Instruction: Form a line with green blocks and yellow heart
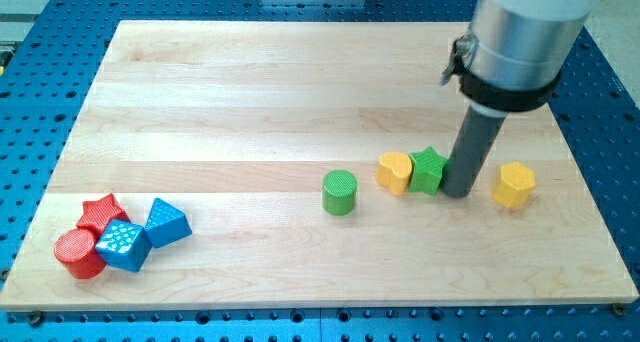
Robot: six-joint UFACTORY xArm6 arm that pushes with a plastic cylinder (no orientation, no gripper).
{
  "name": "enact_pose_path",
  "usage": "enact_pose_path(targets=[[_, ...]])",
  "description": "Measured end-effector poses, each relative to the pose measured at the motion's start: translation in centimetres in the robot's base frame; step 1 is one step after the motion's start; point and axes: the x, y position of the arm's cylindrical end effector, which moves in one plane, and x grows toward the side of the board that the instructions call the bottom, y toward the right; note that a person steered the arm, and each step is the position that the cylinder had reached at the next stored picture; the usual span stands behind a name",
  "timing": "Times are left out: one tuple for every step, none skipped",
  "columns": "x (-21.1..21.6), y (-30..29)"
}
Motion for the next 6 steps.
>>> enact_pose_path(targets=[[-4.1, -0.3], [-4.5, -6.3], [-1.2, -8.5], [-0.8, -8.5], [-3.6, -8.5], [-2.2, -5.3]])
